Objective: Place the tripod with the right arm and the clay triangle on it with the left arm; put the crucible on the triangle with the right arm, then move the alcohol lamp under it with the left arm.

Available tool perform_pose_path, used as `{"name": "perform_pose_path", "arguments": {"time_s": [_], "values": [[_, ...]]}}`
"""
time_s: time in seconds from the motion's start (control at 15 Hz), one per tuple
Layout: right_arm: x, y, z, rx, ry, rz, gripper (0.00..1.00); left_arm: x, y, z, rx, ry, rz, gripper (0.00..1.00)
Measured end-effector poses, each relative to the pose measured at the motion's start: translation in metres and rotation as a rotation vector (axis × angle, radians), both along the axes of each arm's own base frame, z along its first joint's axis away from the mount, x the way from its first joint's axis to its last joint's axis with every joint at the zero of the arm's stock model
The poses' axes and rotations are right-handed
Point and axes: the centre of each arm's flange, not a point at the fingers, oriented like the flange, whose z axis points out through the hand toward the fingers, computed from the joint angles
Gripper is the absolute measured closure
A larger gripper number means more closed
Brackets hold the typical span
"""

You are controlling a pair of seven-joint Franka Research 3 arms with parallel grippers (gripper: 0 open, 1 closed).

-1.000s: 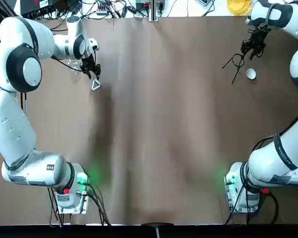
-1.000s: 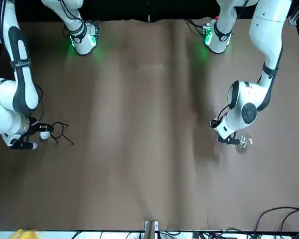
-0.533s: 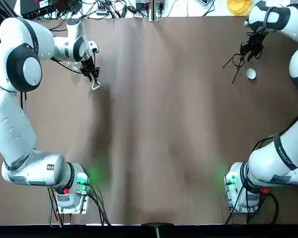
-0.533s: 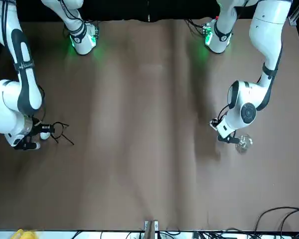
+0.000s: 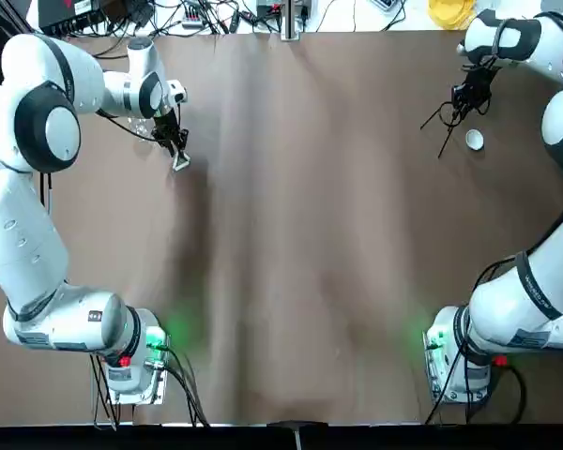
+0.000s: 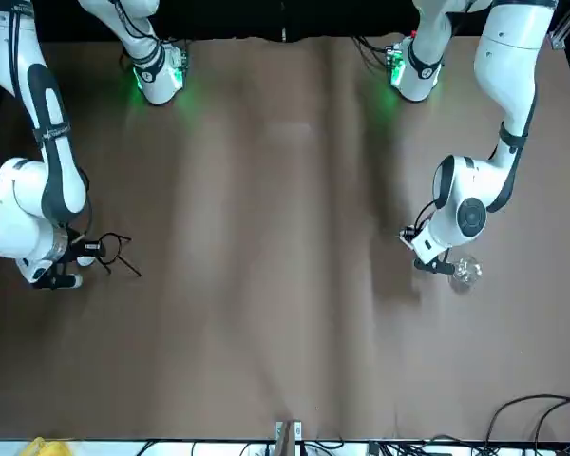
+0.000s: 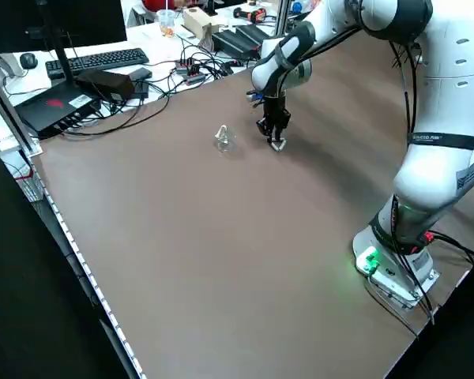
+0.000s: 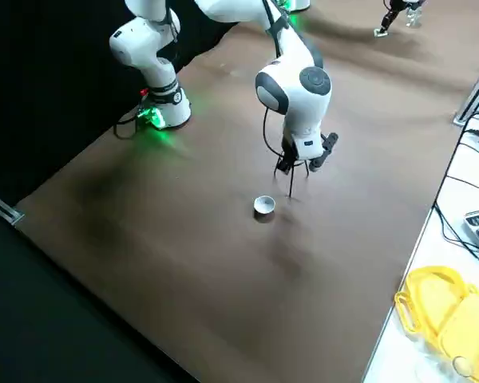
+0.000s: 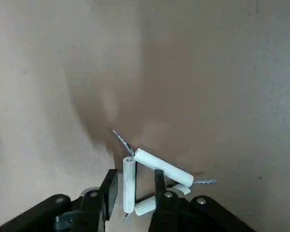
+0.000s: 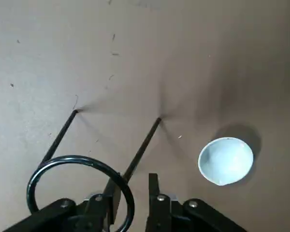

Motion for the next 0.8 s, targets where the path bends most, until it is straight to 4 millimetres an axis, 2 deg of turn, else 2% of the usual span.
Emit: {"name": "perform_pose_path", "arguments": {"time_s": [0.07, 0.27, 0.47, 0.67, 0.8], "values": [[0.0, 0.0, 0.0, 0.0, 0.0, 0.001, 0.8, 0.0, 0.0, 0.0, 0.003, -0.001, -0.005, 0.64], [0.001, 0.001, 0.001, 0.0, -0.004, 0.002, 0.92, 0.0, 0.001, 0.0, 0.008, -0.001, -0.01, 0.66], [0.007, 0.013, 0.006, -0.001, -0.015, 0.022, 0.92, 0.0, 0.006, 0.0, 0.015, 0.004, -0.011, 0.66], [0.019, 0.047, 0.022, -0.007, -0.029, 0.017, 0.92, -0.001, 0.006, 0.0, 0.016, 0.008, -0.011, 0.66], [0.027, 0.083, 0.039, -0.02, -0.015, -0.04, 0.92, -0.002, 0.005, -0.001, 0.016, 0.012, -0.013, 0.66]]}}
